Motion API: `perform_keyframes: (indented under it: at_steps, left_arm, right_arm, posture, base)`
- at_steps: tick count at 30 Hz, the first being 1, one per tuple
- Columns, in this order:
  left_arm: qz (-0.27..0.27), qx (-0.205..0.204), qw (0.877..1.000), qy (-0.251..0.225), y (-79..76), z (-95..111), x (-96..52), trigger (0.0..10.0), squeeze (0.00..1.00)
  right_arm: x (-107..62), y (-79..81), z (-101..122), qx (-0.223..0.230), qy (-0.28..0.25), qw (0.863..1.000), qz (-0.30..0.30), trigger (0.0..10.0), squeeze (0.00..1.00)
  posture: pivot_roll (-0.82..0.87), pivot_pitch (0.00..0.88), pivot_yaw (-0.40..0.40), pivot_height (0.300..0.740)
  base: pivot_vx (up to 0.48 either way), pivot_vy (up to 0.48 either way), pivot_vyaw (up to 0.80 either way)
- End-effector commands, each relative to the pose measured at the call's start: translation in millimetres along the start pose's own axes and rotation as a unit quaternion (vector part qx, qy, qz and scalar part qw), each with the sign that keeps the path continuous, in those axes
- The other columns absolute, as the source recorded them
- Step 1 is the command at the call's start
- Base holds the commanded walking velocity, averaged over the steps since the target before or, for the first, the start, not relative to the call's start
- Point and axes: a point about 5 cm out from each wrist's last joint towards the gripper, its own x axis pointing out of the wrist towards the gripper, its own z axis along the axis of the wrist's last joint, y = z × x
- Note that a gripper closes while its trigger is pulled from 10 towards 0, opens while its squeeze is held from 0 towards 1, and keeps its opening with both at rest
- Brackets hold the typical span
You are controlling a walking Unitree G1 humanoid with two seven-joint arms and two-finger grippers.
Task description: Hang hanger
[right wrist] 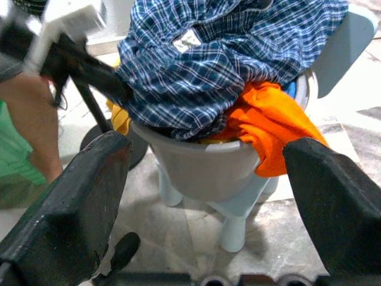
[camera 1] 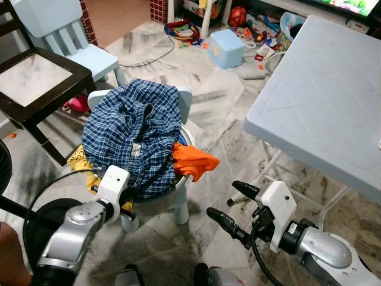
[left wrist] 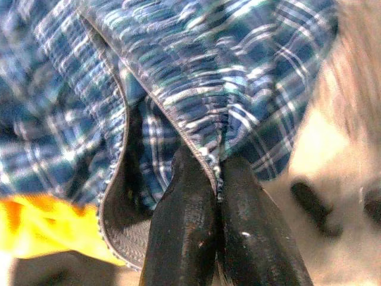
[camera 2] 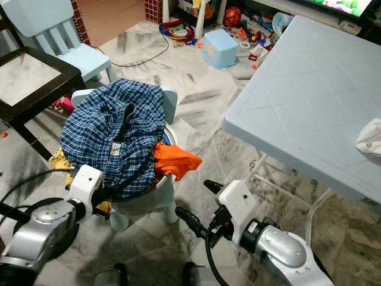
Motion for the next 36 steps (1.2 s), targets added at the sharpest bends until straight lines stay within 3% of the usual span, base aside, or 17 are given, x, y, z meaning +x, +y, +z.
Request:
perform_keyframes:
  at_steps: [1, 3, 5, 7, 11, 14, 16, 18, 22, 27, 32, 36]
  left_arm:
    - [-0.051, 0.035, 0.998, 0.002, -9.8, 6, -1.3, 0.0, 0.0]
    - [-0.091, 0.07, 0.993, 0.003, -13.1, 14, -5.8, 0.0, 0.0]
    - [-0.113, 0.075, 0.991, 0.002, -16.9, 17, -6.6, 0.0, 0.0]
    - [-0.204, 0.076, 0.976, 0.011, -35.8, 17, -8.8, 0.0, 0.0]
    - [-0.268, 0.123, 0.954, 0.05, -49.3, 2, -6.9, 0.0, 0.0]
    - [-0.292, 0.123, 0.947, 0.049, -53.5, 1, -5.3, 0.0, 0.0]
    - [-0.276, 0.125, 0.952, 0.043, -50.3, 4, -0.5, 0.0, 0.0]
    - [-0.188, 0.094, 0.978, -0.004, -30.7, 20, 10.8, 0.0, 0.0]
    - [-0.111, 0.066, 0.991, -0.043, -4.9, 32, 8.4, 0.0, 0.0]
    - [-0.125, 0.054, 0.99, -0.028, 7.7, 23, -0.5, 0.0, 0.0]
    - [-0.029, 0.004, 0.999, -0.014, 33.2, 4, -1.0, 0.0, 0.0]
    - [0.041, -0.012, 0.999, -0.024, 50.9, 3, -0.2, 0.0, 0.0]
  right_arm:
    - [0.2, 1.8, -3, 0.0, 0.006, 1.0, 0.007, 10.0, 0.0]
    - [1.0, 2.7, -4, 0.001, 0.008, 1.0, 0.012, 10.0, 0.0]
    - [1.2, 2.8, -4, 0.001, 0.009, 1.0, 0.013, 10.0, 0.0]
    - [2.1, 2.2, -5, 0.0, 0.009, 1.0, 0.013, 10.0, 0.0]
    - [3.7, 2.2, -6, -0.003, 0.012, 1.0, 0.013, 10.0, 0.0]
    - [4.0, 1.9, -6, -0.005, 0.011, 1.0, 0.01, 10.0, 0.0]
    - [4.0, 1.3, -6, -0.005, 0.011, 1.0, 0.007, 10.0, 0.0]
    - [3.4, 0.6, -9, -0.005, 0.014, 1.0, 0.003, 10.0, 0.0]
    - [3.2, 0.1, -9, -0.005, 0.014, 1.0, 0.001, 10.0, 0.0]
    - [6.7, 0.1, -9, -0.007, 0.012, 1.0, 0.004, 10.0, 0.0]
    - [8.1, -1.8, -10, -0.009, 0.009, 1.0, -0.009, 10.0, 0.0]
    - [8.7, -2.2, -12, -0.011, 0.01, 1.0, -0.016, 10.0, 0.0]
  posture:
    - [-0.07, 0.201, -0.071, 0.74]
    - [-0.07, 0.201, -0.071, 0.74]
    - [-0.07, 0.201, -0.07, 0.74]
    - [-0.07, 0.201, -0.07, 0.74]
    - [-0.08, 0.2, -0.066, 0.74]
    - [-0.09, 0.199, -0.066, 0.74]
    - [-0.09, 0.197, -0.065, 0.74]
    - [-0.09, 0.197, -0.068, 0.74]
    - [-0.09, 0.197, -0.075, 0.74]
    - [-0.08, 0.194, -0.077, 0.74]
    - [-0.08, 0.194, -0.08, 0.74]
    - [-0.08, 0.192, -0.082, 0.74]
  base:
    - [0.0, 0.0, 0.0]
    - [0.0, 0.0, 0.0]
    - [0.0, 0.0, 0.0]
    - [0.0, 0.0, 0.0]
    - [0.0, 0.0, 0.0]
    - [0.0, 0.0, 0.0]
    - [0.0, 0.0, 0.0]
    - [0.0, 0.0, 0.0]
    - [0.0, 0.0, 0.0]
    - [0.0, 0.0, 0.0]
    - [0.0, 0.0, 0.0]
    - [0.0, 0.0, 0.0]
